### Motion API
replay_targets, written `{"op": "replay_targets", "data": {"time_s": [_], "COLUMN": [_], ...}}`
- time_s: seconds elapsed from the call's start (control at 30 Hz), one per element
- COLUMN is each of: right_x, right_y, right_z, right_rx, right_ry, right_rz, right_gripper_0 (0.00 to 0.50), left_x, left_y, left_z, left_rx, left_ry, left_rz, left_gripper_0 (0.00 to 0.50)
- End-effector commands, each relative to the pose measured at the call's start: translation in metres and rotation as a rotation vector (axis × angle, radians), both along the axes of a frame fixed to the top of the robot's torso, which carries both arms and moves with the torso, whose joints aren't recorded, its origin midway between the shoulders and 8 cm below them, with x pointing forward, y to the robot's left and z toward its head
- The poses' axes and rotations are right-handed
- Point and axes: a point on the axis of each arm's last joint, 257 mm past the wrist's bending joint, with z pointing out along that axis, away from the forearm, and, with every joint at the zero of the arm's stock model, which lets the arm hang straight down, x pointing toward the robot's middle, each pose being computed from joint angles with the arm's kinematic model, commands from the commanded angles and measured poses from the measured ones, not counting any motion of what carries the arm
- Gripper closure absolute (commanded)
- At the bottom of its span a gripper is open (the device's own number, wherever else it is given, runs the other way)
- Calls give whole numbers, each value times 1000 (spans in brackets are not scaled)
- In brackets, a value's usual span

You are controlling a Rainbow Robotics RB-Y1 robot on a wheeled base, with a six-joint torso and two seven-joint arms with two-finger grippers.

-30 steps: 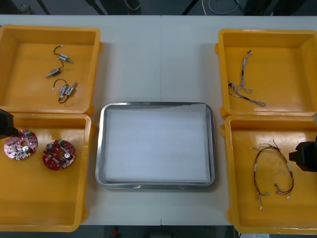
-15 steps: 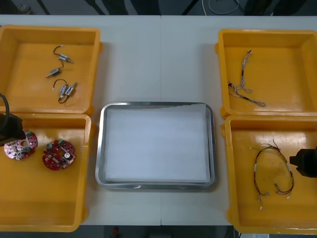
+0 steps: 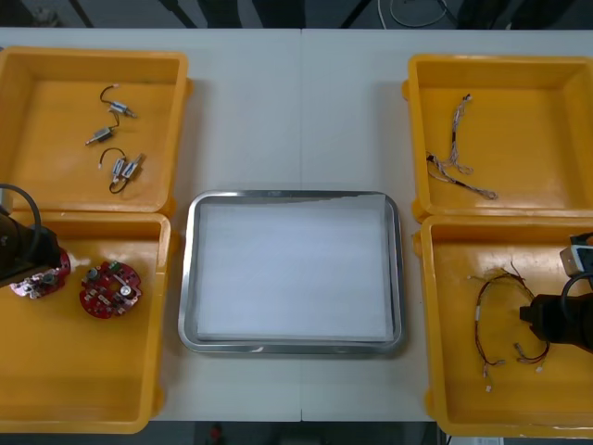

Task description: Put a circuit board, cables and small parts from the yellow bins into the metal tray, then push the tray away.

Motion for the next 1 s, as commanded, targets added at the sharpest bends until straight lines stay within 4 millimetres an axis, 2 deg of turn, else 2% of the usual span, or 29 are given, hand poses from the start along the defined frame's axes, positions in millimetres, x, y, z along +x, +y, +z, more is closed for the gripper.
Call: {"op": "replay_targets", "data": {"time_s": [0.03, 0.33, 0.37, 0.4, 0.43, 0.47, 0.5, 0.7, 0.73, 0.77, 0.8, 0.83, 0.87, 1.0], "right_x": [-11, -22, -22, -23, -23, -24, -25, -22, -21, -20, -18, -17, -15, -14], "right_y": [-7, -11, -11, -11, -11, -12, -12, -11, -11, -11, -11, -12, -12, -14], "right_z": [-14, -20, -20, -21, -21, -22, -22, -20, -19, -17, -12, -10, -3, 21], "right_rx": [-62, -92, -93, -93, -95, -98, -99, -101, -100, -100, -103, -105, -109, -124], "right_ry": [34, 74, 77, 78, 78, 81, 84, 76, 74, 68, 61, 58, 49, 37], "right_rz": [61, 85, 87, 88, 92, 91, 93, 102, 101, 101, 105, 104, 106, 109], "right_gripper_0": [0, 0, 27, 225, 321, 443, 500, 500, 500, 500, 500, 500, 500, 500], "left_x": [-9, -14, -14, -13, -14, -14, -14, -11, -11, -11, -11, -11, -11, -11], "left_y": [-5, -4, -4, -4, -4, -4, -4, -4, -4, -4, -4, -4, -4, -4], "left_z": [-20, -33, -33, -33, -34, -34, -34, -35, -36, -36, -36, -36, -36, -36], "left_rx": [-28, -15, -14, -16, -16, -15, -15, 3, 5, 7, 8, 7, 8, 9], "left_ry": [8, 11, 8, 5, 5, 4, 4, -3, -5, -6, -5, -5, -5, -4], "left_rz": [129, 137, 137, 136, 136, 137, 137, 130, 128, 127, 124, 125, 123, 120], "left_gripper_0": [0, 0, 0, 0, 0, 0, 0, 0, 31, 160, 359, 470, 500, 500]}}
